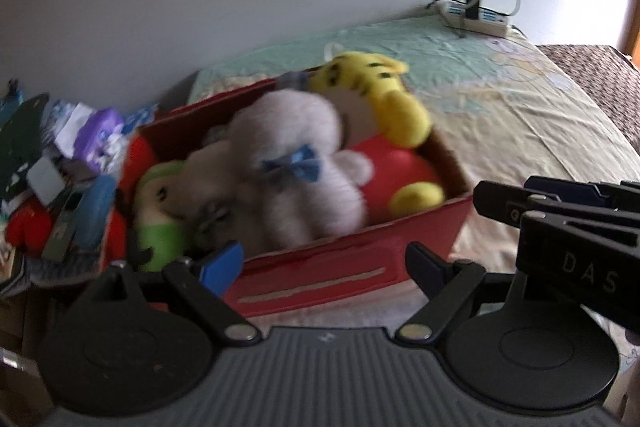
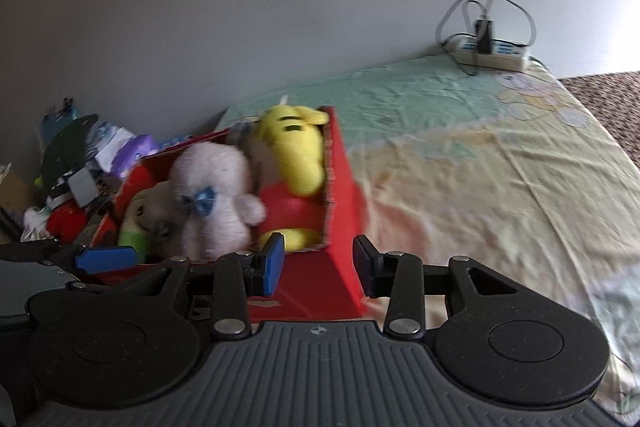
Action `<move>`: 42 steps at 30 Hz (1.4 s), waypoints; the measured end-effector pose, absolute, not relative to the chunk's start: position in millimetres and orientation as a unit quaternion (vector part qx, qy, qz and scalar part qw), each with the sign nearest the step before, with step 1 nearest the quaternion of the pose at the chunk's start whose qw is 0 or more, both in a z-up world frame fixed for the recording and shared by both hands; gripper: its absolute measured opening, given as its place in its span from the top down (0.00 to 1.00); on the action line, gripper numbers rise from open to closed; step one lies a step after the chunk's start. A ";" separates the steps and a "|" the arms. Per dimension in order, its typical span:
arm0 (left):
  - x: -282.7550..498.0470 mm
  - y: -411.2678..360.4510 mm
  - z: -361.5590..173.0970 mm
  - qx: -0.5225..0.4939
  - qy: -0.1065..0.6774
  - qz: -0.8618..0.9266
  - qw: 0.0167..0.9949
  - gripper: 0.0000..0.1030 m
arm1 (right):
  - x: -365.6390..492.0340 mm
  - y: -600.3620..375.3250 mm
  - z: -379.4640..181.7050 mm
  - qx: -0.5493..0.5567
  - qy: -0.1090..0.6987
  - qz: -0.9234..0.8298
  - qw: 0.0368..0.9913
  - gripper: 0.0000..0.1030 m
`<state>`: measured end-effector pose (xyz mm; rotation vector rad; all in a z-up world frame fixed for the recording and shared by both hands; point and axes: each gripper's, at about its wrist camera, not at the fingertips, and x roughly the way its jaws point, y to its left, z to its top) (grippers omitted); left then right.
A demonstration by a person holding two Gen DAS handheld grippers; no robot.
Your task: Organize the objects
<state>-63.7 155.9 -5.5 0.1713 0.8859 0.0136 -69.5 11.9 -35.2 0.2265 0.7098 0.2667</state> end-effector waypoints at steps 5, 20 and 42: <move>-66.2 178.4 -2.5 0.062 0.428 0.029 0.901 0.15 | -62.6 30.1 -30.3 0.101 0.346 0.149 0.921 0.60; -42.5 226.5 24.6 0.051 0.445 0.084 0.890 0.15 | -39.4 65.2 7.6 0.050 0.369 0.128 0.919 0.49; -20.8 252.3 36.3 0.124 0.461 0.054 0.877 0.15 | -19.5 82.4 8.6 0.054 0.427 0.065 0.900 0.18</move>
